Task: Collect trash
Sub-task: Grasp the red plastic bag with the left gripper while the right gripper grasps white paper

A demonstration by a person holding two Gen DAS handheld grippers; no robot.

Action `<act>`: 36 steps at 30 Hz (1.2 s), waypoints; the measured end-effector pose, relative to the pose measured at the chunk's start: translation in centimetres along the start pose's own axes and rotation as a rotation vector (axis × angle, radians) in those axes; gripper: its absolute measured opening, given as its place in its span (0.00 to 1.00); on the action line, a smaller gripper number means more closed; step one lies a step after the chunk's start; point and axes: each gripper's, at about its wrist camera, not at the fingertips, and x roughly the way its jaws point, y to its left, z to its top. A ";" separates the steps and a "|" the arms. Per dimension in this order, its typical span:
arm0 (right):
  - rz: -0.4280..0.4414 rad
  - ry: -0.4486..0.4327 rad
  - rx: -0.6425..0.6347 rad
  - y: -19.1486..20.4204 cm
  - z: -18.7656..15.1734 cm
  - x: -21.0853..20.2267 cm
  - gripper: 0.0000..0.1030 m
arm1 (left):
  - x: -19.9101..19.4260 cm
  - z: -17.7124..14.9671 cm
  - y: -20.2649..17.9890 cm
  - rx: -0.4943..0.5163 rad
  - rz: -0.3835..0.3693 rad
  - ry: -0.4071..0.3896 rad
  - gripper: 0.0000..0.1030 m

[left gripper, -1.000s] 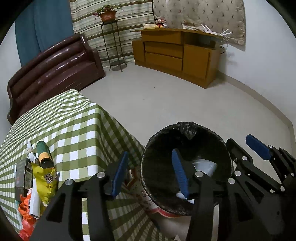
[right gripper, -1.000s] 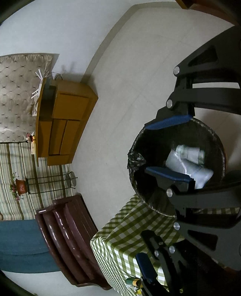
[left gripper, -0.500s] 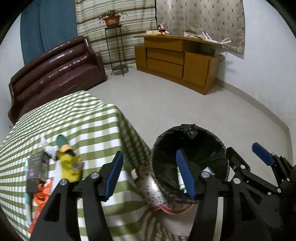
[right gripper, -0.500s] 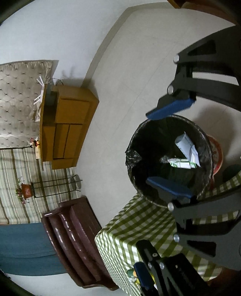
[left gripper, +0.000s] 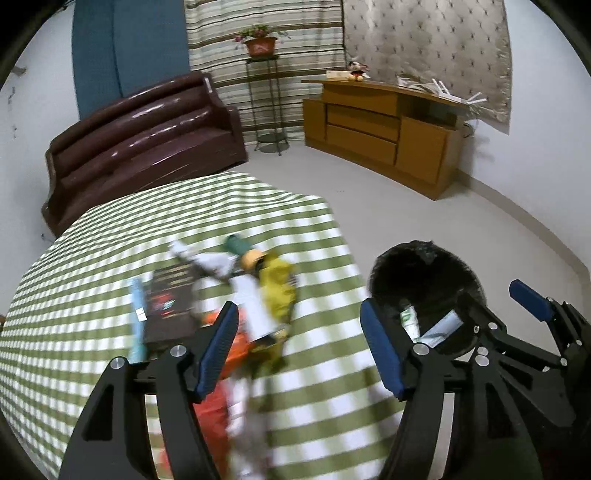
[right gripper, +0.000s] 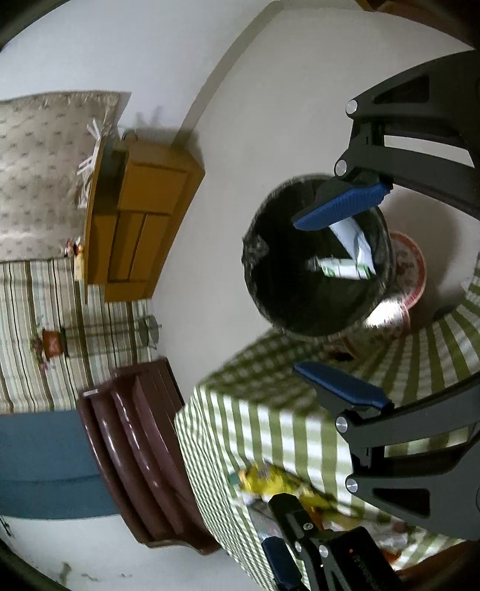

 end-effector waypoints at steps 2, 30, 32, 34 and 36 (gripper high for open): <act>0.010 0.001 -0.014 1.1 -0.1 -0.4 0.70 | -0.6 -0.5 1.3 -0.013 0.013 0.000 0.65; 0.043 0.030 -0.095 7.6 -2.5 -2.4 0.70 | 0.9 -7.0 7.4 -0.057 -0.016 0.126 0.59; 0.043 0.030 -0.099 7.8 -2.5 -2.4 0.70 | 1.2 -7.1 7.4 -0.060 -0.032 0.136 0.46; 0.045 0.030 -0.102 8.1 -2.5 -2.4 0.70 | 1.2 -7.2 7.4 -0.056 -0.042 0.133 0.43; 0.046 0.028 -0.102 8.3 -2.6 -2.5 0.70 | 1.1 -7.2 7.4 -0.058 -0.058 0.126 0.42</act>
